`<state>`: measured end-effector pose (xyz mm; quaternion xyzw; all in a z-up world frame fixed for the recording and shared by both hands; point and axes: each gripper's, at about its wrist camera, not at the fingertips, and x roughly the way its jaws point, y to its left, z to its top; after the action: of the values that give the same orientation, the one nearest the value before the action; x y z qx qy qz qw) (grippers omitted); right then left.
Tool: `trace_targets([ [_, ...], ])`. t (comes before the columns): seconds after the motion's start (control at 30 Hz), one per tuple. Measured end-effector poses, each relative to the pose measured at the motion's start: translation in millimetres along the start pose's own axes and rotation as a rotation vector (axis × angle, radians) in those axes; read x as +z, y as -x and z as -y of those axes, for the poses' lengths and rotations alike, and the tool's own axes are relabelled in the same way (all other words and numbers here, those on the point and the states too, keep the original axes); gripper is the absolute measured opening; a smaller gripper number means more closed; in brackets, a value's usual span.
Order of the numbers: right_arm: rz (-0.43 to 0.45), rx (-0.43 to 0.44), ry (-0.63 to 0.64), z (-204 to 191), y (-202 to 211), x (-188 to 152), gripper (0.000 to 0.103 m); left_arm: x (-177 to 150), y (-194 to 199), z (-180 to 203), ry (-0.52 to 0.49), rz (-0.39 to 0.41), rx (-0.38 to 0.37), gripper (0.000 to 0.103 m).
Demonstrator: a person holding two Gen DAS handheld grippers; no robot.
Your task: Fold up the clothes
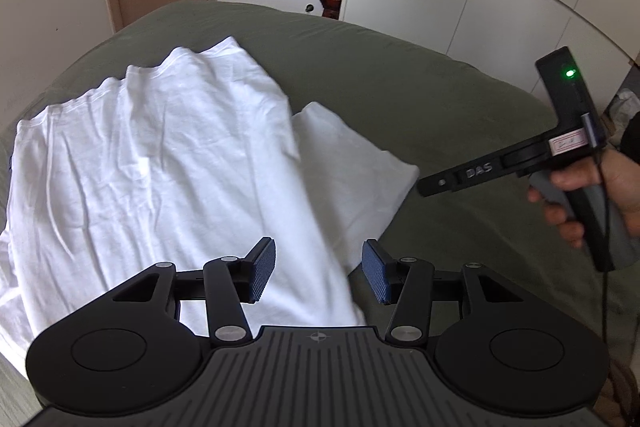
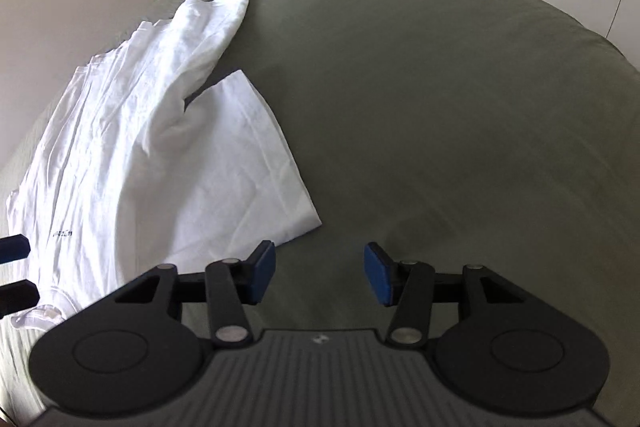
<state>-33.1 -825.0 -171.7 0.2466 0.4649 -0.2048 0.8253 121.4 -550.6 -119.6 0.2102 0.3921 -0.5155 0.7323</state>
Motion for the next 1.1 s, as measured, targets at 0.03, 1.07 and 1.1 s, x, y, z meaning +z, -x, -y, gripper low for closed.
trace_targets([
  [0.03, 0.002, 0.001, 0.002, -1, -1, 1, 0.053, 2, 1, 2, -0.002, 0.002, 0.003, 0.047],
  [1.07, 0.046, 0.194, -0.290, 22, -23, -5, 0.042, 7, 54, 18, 0.022, 0.104, 0.075, 0.047],
  [1.1, 0.045, 0.191, -0.295, 22, -23, -6, 0.040, 6, 56, 20, 0.014, 0.104, 0.080, 0.047],
])
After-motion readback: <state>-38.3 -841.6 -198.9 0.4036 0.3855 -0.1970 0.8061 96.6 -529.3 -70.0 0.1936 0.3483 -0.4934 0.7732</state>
